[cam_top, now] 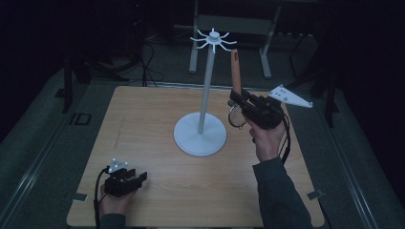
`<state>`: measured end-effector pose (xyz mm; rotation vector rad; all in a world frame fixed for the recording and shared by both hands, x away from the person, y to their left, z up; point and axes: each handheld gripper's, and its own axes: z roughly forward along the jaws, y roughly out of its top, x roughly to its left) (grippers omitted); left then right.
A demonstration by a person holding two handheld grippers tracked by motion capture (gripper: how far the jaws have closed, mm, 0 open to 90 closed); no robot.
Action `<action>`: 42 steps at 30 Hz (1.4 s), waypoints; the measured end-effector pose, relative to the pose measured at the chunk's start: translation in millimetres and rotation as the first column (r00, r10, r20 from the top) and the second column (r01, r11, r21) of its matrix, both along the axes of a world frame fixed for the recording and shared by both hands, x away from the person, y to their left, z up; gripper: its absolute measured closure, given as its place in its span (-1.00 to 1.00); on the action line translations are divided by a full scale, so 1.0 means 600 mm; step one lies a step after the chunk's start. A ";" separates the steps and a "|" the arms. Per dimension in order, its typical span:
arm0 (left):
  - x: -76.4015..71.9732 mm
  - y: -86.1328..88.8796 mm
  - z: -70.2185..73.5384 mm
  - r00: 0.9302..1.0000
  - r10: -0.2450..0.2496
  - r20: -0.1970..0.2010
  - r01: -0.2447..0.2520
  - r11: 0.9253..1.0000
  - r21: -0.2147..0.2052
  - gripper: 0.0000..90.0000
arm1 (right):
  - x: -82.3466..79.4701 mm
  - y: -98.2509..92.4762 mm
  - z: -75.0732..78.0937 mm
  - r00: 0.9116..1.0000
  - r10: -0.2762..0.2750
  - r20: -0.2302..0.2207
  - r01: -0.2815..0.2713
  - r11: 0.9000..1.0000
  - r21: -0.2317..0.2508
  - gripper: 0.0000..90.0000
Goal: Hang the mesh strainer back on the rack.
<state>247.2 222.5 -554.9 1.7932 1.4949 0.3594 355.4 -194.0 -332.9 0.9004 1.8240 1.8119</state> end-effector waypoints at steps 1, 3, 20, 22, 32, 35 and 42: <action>0.000 0.000 0.000 1.000 0.000 0.000 0.000 1.000 0.000 0.01 | 0.000 0.000 0.002 1.000 0.001 0.002 -0.001 1.000 0.001 0.55; 0.000 0.000 0.000 1.000 0.000 0.000 0.000 1.000 -0.001 0.01 | 0.002 0.002 0.005 1.000 0.006 0.002 -0.006 1.000 0.005 0.55; 0.000 0.001 0.000 1.000 0.001 0.002 -0.001 1.000 -0.002 0.01 | 0.029 0.018 0.009 0.998 0.043 -0.043 -0.043 0.999 0.003 0.55; 0.000 0.001 0.000 1.000 0.002 0.002 -0.002 1.000 -0.001 0.01 | 0.033 0.021 0.009 0.997 0.054 -0.055 -0.054 0.999 0.000 0.55; 0.000 0.001 0.001 1.000 0.000 0.002 0.000 1.000 -0.002 0.01 | 0.038 0.021 0.006 0.996 0.027 -0.082 -0.028 1.000 -0.007 0.11; 0.000 0.001 0.001 1.000 0.001 0.002 -0.001 1.000 -0.002 0.01 | 0.035 0.020 0.005 0.997 0.007 -0.073 -0.009 1.000 -0.022 -0.08; 0.000 0.000 0.001 1.000 0.002 0.001 -0.002 1.000 -0.001 0.01 | 0.025 0.021 -0.001 0.998 -0.031 -0.056 0.027 0.996 -0.085 -0.27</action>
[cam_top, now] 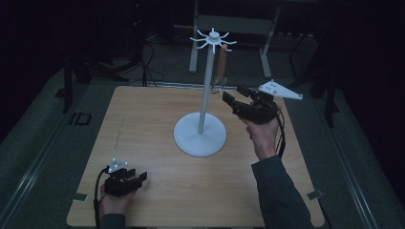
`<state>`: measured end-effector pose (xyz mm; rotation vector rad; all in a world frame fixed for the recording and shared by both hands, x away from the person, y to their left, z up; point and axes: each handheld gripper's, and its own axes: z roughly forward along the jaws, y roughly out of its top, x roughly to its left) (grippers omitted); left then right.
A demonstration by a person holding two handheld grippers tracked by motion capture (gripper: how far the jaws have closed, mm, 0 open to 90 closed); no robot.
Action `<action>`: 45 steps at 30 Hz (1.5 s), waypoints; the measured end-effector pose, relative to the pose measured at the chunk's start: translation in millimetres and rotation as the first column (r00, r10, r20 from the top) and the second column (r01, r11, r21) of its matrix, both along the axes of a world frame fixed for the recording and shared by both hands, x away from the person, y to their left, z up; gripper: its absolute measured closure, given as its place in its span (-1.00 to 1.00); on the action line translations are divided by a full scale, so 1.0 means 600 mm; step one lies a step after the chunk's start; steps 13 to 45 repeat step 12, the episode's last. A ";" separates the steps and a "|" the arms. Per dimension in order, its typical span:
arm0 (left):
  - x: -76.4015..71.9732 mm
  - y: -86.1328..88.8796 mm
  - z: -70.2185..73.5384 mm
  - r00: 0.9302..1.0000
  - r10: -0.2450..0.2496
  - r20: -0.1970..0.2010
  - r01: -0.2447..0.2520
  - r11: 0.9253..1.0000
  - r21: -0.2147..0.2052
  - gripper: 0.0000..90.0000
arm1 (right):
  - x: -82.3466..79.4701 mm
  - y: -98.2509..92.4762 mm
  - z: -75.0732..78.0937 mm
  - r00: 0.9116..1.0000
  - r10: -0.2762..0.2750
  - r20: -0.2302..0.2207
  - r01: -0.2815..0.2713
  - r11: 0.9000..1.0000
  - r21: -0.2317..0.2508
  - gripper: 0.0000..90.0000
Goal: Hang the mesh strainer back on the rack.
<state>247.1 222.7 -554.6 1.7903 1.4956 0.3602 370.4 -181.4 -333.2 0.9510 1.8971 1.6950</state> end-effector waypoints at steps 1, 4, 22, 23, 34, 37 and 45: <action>0.000 0.000 0.000 1.000 -0.002 0.000 0.002 1.000 0.001 0.01 | -0.001 0.000 -0.001 1.000 0.001 -0.002 -0.001 1.000 -0.008 -0.28; 0.000 0.000 0.000 1.000 0.000 0.000 0.000 1.000 0.000 0.01 | -0.005 0.000 -0.005 1.000 -0.008 -0.003 0.008 0.999 -0.038 -0.32; 0.001 0.000 0.000 1.000 0.000 0.002 0.000 1.000 0.000 0.01 | -0.019 -0.007 -0.024 1.000 -0.026 -0.003 0.025 0.992 -0.124 -0.36; 0.001 0.000 0.000 1.000 0.000 0.002 0.000 1.000 0.000 0.01 | -0.019 -0.007 -0.024 1.000 -0.026 -0.003 0.025 0.992 -0.124 -0.36; 0.001 0.000 0.000 1.000 0.000 0.002 0.000 1.000 0.000 0.01 | -0.019 -0.007 -0.024 1.000 -0.026 -0.003 0.025 0.992 -0.124 -0.36; 0.001 0.000 0.000 1.000 0.000 0.002 0.000 1.000 0.000 0.01 | -0.019 -0.007 -0.024 1.000 -0.026 -0.003 0.025 0.992 -0.124 -0.36; 0.001 0.000 0.000 1.000 0.000 0.002 0.000 1.000 0.000 0.01 | -0.019 -0.007 -0.024 1.000 -0.026 -0.003 0.025 0.992 -0.124 -0.36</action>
